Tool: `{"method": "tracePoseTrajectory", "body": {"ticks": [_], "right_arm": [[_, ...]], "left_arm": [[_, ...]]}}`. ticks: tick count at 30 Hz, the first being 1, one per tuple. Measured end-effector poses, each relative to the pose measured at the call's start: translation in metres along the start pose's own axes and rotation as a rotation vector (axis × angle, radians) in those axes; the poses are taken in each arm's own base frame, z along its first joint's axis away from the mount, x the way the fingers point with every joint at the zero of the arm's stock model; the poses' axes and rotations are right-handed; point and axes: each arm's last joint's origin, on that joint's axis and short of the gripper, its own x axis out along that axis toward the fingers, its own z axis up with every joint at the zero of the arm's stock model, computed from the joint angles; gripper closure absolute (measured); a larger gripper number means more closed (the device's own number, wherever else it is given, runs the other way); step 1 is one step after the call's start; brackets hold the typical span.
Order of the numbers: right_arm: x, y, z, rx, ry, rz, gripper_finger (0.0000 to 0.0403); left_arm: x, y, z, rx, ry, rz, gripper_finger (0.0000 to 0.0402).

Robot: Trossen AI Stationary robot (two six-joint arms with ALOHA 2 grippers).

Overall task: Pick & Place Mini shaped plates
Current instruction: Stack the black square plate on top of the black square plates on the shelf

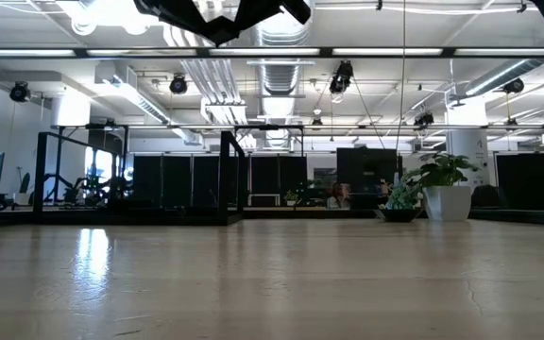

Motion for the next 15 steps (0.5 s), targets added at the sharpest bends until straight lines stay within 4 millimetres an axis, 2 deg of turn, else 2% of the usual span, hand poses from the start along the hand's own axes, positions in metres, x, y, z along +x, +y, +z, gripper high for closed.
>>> {"method": "tracePoseTrajectory", "body": {"ticks": [6,11,15], "right_arm": [[0.0001,0.0001,0.0002,0.000,-0.003,0.001,0.0395],[0.0001,0.0002,0.0000,0.000,-0.001,0.001,0.0395],[0.0002,0.0007,-0.0004,0.000,0.009,0.024,0.0394]], "left_arm": [[0.0032,-0.0012,-0.0004,-0.013,0.009,0.017,0.0342],[0.0023,-0.0006,-0.0003,-0.044,0.006,0.019,0.0389],[0.0023,-0.0006,-0.0005,-0.068,0.008,0.020,0.0397]]}}
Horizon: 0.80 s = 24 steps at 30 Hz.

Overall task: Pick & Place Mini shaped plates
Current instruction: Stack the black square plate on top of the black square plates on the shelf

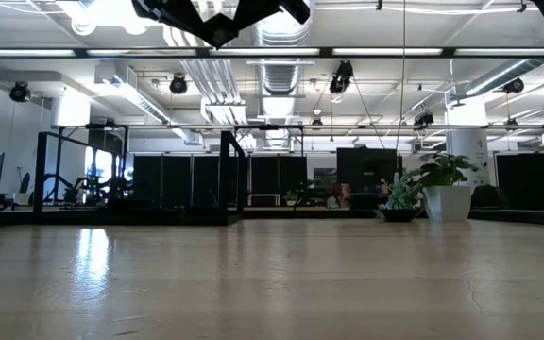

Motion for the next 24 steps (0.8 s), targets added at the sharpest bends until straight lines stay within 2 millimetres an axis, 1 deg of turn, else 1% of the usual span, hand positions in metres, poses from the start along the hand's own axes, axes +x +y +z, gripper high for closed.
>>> {"method": "tracePoseTrajectory", "body": {"ticks": [15,19,22,24], "right_arm": [[0.0000,0.0001,0.0000,0.022,0.003,0.009,0.0394],[-0.0001,0.0010,-0.0004,0.023,0.015,0.041,0.0393],[-0.0004,0.0013,-0.0004,0.017,0.019,0.054,0.0382],[-0.0008,0.0014,-0.0002,0.003,0.018,0.056,0.0366]], "left_arm": [[0.0003,-0.0004,-0.0007,-0.045,0.007,-0.008,0.0401],[0.0002,-0.0005,-0.0021,-0.038,0.021,-0.015,0.0401],[0.0002,-0.0012,-0.0024,-0.040,0.026,-0.037,0.0401],[0.0004,-0.0014,-0.0024,-0.045,0.028,-0.046,0.0401]]}}
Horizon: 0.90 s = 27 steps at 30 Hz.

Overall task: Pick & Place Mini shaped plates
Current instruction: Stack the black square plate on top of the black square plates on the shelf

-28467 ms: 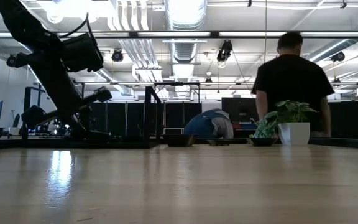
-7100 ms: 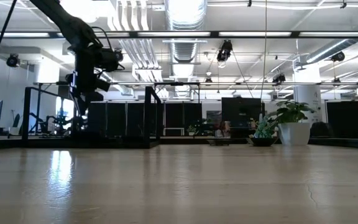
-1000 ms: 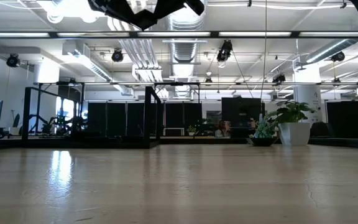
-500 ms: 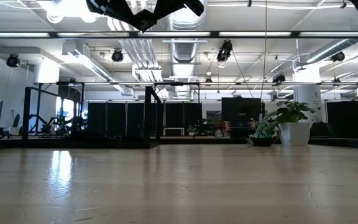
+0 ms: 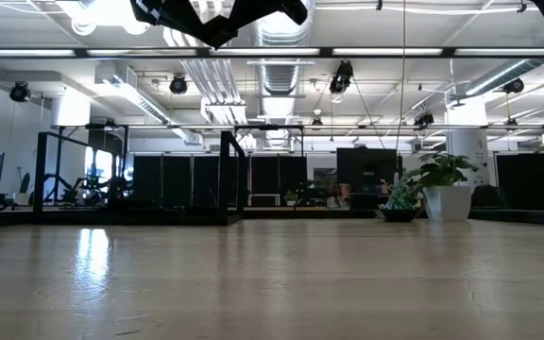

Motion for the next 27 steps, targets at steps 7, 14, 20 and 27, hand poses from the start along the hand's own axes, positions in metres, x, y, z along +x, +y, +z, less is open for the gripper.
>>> {"method": "tracePoseTrajectory", "body": {"ticks": [7,14,20,27], "right_arm": [[-0.004,-0.001,0.001,0.000,-0.008,0.003,0.0302],[-0.033,-0.008,0.008,0.009,-0.051,0.017,0.0270],[-0.055,-0.015,0.010,0.009,-0.059,0.021,0.0264],[-0.062,-0.018,0.009,0.004,-0.044,0.019,0.0264]], "left_arm": [[-0.001,0.001,-0.002,-0.024,0.016,0.002,0.0401],[-0.016,0.009,-0.013,-0.064,0.096,0.020,0.0401],[-0.030,0.018,-0.025,-0.036,0.188,0.035,0.0401],[-0.033,0.032,-0.043,0.039,0.408,-0.003,0.0401]]}}
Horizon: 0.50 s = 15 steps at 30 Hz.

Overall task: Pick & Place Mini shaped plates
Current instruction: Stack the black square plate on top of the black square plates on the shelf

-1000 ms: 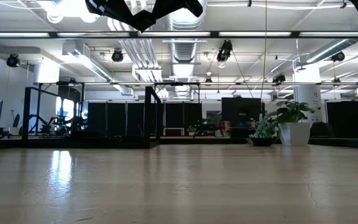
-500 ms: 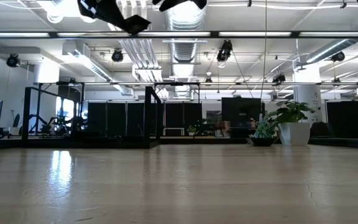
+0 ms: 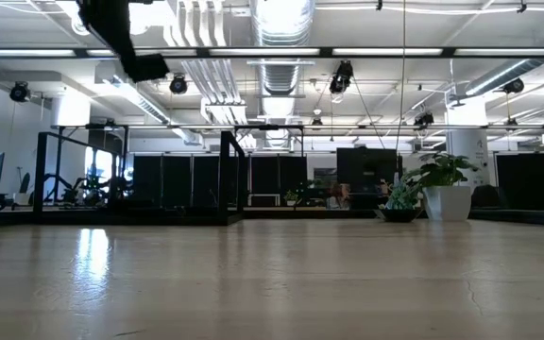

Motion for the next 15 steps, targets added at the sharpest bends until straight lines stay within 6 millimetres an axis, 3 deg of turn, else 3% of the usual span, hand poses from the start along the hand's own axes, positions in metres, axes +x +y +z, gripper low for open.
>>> {"method": "tracePoseTrajectory", "body": {"ticks": [9,15], "right_arm": [[-0.002,0.004,-0.004,-0.050,0.078,0.170,0.0272],[-0.015,0.001,-0.006,-0.051,0.120,0.229,0.0279]], "left_arm": [[0.024,0.032,0.005,0.018,0.126,-0.035,0.0401],[0.067,0.046,-0.005,0.011,0.228,-0.071,0.0401]]}}
